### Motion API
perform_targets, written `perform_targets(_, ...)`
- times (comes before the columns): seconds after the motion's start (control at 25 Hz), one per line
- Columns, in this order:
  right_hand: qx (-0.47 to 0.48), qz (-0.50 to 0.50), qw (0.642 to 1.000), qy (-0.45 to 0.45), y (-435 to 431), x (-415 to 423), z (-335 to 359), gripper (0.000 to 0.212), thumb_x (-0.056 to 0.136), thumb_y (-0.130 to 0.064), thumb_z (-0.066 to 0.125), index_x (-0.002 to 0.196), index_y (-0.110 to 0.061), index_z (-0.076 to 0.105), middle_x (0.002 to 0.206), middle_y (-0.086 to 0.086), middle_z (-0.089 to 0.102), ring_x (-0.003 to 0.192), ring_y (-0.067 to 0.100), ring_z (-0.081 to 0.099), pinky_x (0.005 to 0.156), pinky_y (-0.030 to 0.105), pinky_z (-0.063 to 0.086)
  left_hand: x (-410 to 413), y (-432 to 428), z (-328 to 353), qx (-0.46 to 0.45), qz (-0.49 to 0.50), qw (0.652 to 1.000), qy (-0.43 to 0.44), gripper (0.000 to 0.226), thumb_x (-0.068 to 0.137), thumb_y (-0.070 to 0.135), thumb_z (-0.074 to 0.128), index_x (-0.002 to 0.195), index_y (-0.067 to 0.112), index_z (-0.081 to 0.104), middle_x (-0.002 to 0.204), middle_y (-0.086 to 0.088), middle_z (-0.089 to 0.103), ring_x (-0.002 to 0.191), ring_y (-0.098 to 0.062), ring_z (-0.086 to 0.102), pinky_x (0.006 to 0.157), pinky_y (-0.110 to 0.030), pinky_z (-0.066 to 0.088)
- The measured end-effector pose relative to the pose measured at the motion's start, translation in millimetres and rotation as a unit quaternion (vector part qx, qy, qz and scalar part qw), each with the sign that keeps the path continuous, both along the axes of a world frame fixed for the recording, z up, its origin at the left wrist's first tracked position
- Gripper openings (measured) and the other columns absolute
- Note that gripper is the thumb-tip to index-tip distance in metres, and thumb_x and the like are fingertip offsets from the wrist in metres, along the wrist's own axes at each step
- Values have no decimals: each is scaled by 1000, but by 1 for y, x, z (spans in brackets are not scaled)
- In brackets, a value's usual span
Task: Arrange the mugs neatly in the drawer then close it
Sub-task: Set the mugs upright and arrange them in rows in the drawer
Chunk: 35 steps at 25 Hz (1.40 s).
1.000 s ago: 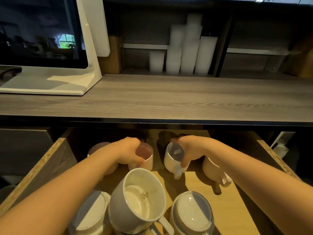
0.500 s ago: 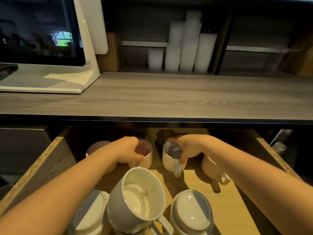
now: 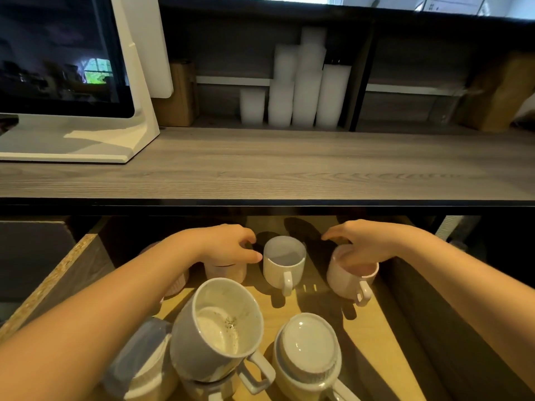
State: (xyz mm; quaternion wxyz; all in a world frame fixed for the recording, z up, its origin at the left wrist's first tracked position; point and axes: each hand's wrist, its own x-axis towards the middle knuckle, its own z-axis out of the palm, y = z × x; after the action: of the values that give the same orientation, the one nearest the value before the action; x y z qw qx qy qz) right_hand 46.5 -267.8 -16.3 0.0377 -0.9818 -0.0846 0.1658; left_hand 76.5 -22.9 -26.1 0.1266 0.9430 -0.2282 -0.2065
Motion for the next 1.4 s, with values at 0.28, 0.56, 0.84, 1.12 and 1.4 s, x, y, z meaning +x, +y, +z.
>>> perform_targets(0.28, 25, -69, 997, -8, -41, -15, -14, 75, 82, -30, 70, 144, -18, 30, 137, 7, 50, 120, 22, 53, 95, 30, 49, -12, -72, 12, 67, -89, 993, -41, 56, 92, 39, 52, 142, 17, 38, 139, -6, 49, 122, -25, 51, 98, -34, 47)
perform_targets(0.56, 47, -78, 996, 3, -48, -8, -42, 60, 77, -32, 73, 130, -17, 48, 117, 6, 61, 105, 21, 60, 90, 30, 51, -9, -144, -19, 111, -116, 986, -48, 50, 90, 23, 60, 136, 13, 45, 129, -10, 58, 115, -25, 56, 87, -31, 45)
perform_targets(0.84, 105, -91, 989, -49, -52, -2, -53, 48, 80, -25, 72, 123, -16, 54, 113, 6, 65, 100, 20, 63, 84, 26, 53, 3, -146, -35, 105, -90, 989, -61, 43, 88, 21, 62, 129, 13, 51, 120, -8, 61, 107, -23, 60, 84, -31, 47)
perform_targets(1.12, 37, -63, 994, -85, -30, -9, -35, 47, 82, -28, 68, 125, -19, 53, 114, 5, 63, 99, 21, 62, 81, 30, 55, -15, -124, -10, 114, -99, 985, -84, 53, 93, 27, 53, 142, 17, 36, 138, -8, 51, 123, -25, 52, 95, -33, 45)
perform_targets(1.4, 5, 45, 998, -40, 31, -37, 1, 44, 89, -29, 60, 130, -18, 52, 119, 5, 64, 104, 25, 62, 86, 30, 53, -50, -47, 46, 140, -96, 983, -72, 50, 92, 42, 49, 136, 19, 43, 125, -3, 58, 109, -19, 58, 94, -35, 49)
